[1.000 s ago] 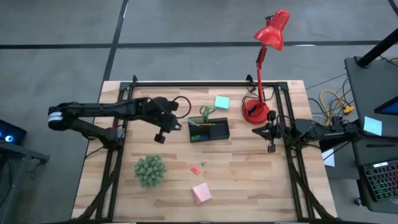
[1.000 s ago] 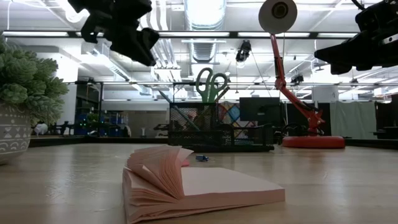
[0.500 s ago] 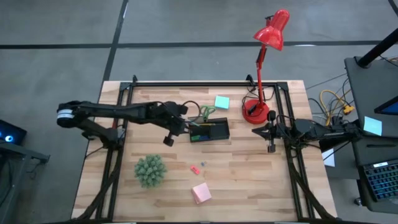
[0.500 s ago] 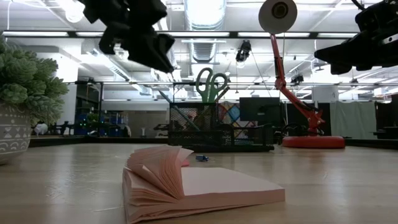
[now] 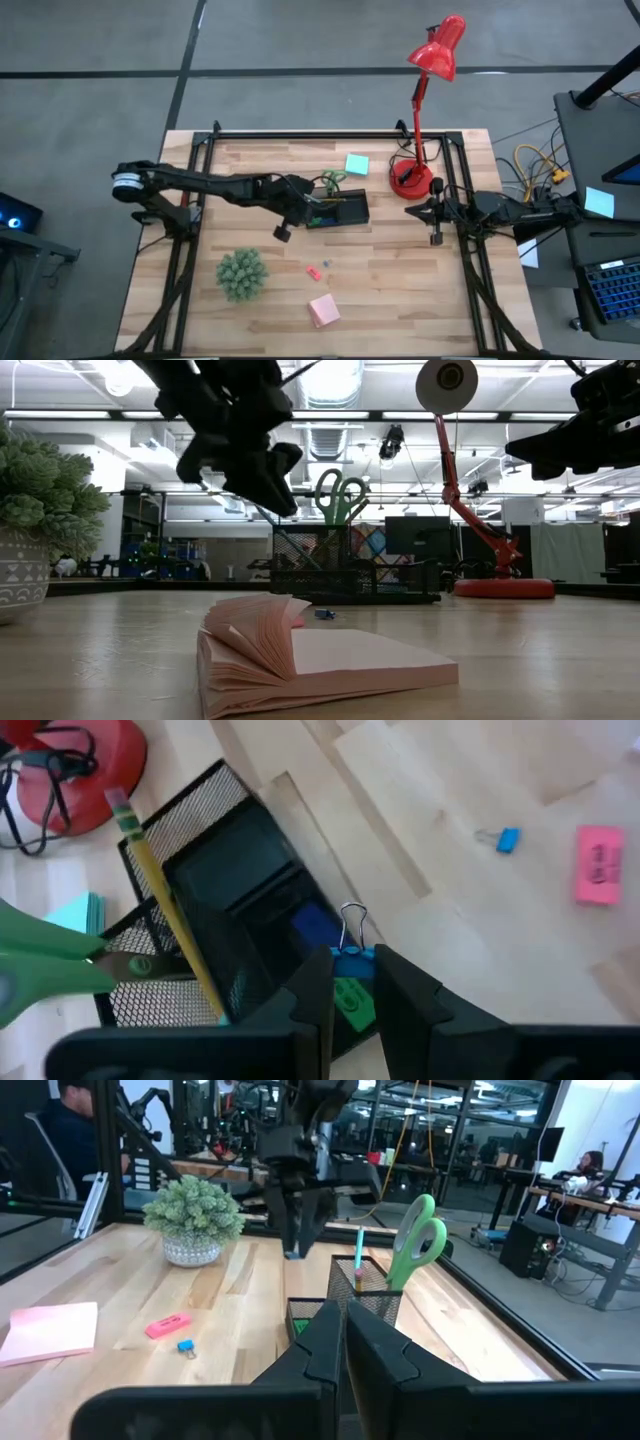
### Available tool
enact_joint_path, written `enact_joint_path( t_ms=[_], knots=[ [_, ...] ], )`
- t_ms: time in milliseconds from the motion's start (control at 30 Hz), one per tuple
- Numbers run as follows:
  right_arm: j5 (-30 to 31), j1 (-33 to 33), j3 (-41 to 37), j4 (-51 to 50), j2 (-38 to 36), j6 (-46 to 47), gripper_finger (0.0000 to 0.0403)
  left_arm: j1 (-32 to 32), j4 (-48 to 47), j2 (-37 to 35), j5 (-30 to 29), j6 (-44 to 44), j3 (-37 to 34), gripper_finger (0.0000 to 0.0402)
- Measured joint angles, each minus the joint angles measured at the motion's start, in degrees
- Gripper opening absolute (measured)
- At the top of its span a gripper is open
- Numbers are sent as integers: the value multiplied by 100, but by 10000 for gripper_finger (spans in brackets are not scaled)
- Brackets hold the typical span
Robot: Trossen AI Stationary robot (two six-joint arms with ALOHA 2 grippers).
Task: Pick and place office supplies into organizer
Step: Put the top blue binder clip into the black desk organizer
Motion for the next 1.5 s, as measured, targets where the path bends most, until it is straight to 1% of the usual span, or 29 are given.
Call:
enact_joint_path(
  t_ms=[133, 300, 367, 500, 667, 900, 1300, 1433, 1500],
  knots=[
    [0, 0, 0, -12, -3, 0, 8, 0, 149, 158, -231, 12, 9, 37],
    [-1, 0, 0, -13, 0, 2, 9, 0, 171, 305, -251, 47, 11, 37],
    [-1, 0, 0, -15, 0, 3, 8, 0, 115, 342, -272, 253, 8, 37],
    [0, 0, 0, -15, 0, 4, 8, 0, 123, 380, -559, 448, 6, 37],
    [-1, 0, 0, -14, 0, 18, 8, 0, 66, 498, -591, 451, 4, 37],
    [-2, 0, 0, -13, 0, 15, 8, -2, -32, 623, -835, 440, 2, 38],
    [-2, 0, 0, -15, 0, 0, 8, -4, -30, 648, -803, 422, 0, 38],
    [-1, 0, 0, -14, 0, 0, 8, -9, -8, 648, -549, 402, -2, 38],
    [-2, 0, 0, -15, 0, 0, 9, -7, 27, 648, -533, 402, -3, 38]
  ],
)
